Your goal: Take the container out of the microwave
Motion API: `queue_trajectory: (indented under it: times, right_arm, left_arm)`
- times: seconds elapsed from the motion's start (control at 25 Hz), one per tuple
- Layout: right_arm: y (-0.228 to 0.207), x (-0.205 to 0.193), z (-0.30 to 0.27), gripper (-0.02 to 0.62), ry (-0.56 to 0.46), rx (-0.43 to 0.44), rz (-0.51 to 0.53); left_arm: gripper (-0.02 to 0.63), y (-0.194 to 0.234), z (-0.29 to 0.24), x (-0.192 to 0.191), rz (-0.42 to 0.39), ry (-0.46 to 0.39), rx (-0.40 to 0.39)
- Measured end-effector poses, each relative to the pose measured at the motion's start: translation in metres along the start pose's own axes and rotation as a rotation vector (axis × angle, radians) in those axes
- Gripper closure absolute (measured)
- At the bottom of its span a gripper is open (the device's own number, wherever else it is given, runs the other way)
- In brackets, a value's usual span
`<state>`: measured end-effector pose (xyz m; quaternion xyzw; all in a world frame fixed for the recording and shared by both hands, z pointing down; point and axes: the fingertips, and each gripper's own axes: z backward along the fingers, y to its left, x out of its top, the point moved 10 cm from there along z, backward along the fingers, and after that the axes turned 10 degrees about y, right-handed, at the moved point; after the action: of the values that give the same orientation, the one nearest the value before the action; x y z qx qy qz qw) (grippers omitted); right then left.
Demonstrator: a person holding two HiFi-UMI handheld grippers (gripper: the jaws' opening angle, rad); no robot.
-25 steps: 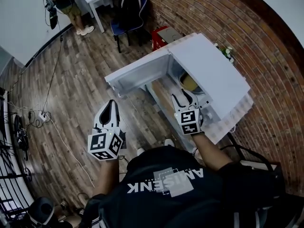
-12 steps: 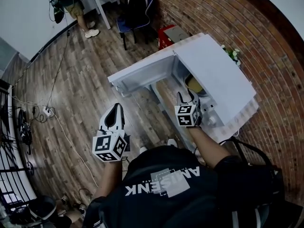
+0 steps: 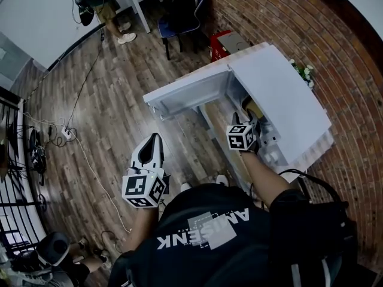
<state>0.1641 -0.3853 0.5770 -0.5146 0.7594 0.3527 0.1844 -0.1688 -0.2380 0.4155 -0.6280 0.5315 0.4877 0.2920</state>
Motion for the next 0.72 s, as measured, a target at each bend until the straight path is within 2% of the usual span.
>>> queue_trajectory:
  times: [0.2,0.72]
  right_arm:
    - [-0.005,0.003,-0.02,0.367,0.046,0.011,-0.038]
    - [-0.008,-0.008,-0.058,0.367,0.169,-0.073,0.08]
  left_arm:
    - [0.594,0.001,0.005,-0.001,0.001,0.013,0.028]
    - [0.594,-0.004,0.024,-0.005,0.009,-0.003,0.091]
